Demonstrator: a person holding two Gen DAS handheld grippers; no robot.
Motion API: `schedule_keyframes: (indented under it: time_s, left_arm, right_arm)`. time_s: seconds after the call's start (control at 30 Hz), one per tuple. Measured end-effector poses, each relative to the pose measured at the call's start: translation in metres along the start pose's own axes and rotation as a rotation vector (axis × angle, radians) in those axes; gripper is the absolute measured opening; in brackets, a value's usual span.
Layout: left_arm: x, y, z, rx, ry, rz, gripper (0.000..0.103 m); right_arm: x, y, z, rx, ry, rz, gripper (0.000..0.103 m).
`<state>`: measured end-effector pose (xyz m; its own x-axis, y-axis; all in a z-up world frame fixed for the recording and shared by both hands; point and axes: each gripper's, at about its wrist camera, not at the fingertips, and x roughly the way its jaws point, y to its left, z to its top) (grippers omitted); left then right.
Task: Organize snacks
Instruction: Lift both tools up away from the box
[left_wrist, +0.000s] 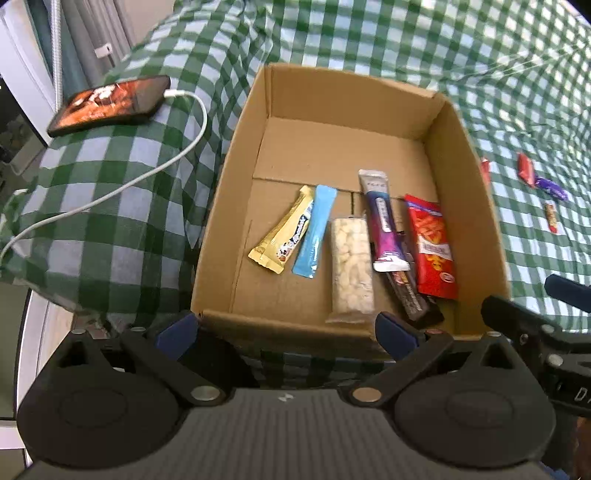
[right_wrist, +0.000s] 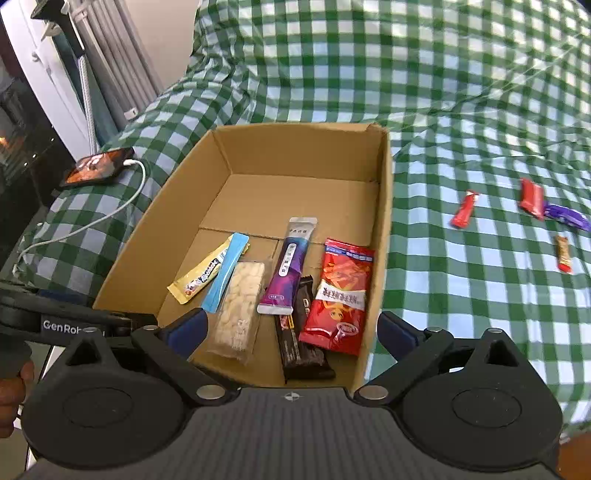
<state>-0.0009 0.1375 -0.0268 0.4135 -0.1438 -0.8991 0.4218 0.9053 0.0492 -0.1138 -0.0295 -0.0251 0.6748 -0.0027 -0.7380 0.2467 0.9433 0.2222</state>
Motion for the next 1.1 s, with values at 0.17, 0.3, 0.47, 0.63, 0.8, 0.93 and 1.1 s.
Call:
schedule_keyframes:
  time_s: [0.17,0.3,0.47,0.63,0.8,0.93,1.1]
  left_arm:
    - [-0.033,-0.007,-0.015,0.018,-0.070,-0.003,0.103]
    - [-0.055,-0.012,-0.028,0.023,-0.117,0.000,0.103]
    - [-0.072,-0.019,-0.048,0.019,-0.141,-0.004,0.103]
    - [-0.089,-0.027,-0.066,0.030,-0.170,-0.010,0.103]
    - [-0.105,-0.031,-0.075,0.067,-0.222,-0.001,0.103]
    - [-0.109,-0.025,-0.076,0.053,-0.240,0.007,0.103]
    - [-0.108,-0.022,-0.076,0.032,-0.225,-0.022,0.103]
  right_arm:
    - [-0.031,0.010,-0.018,-0.026,-0.038,0.000,0.100]
    - [-0.054,0.017,-0.028,-0.049,-0.077,-0.005,0.102]
    - [-0.080,0.016,-0.038,-0.036,-0.136,-0.011,0.102]
    - [-0.099,0.015,-0.052,-0.031,-0.166,-0.004,0.102]
    - [-0.116,0.013,-0.060,-0.020,-0.209,-0.009,0.102]
    - [-0.119,0.014,-0.060,-0.012,-0.215,-0.004,0.102]
    - [-0.126,0.017,-0.062,-0.022,-0.226,-0.022,0.102]
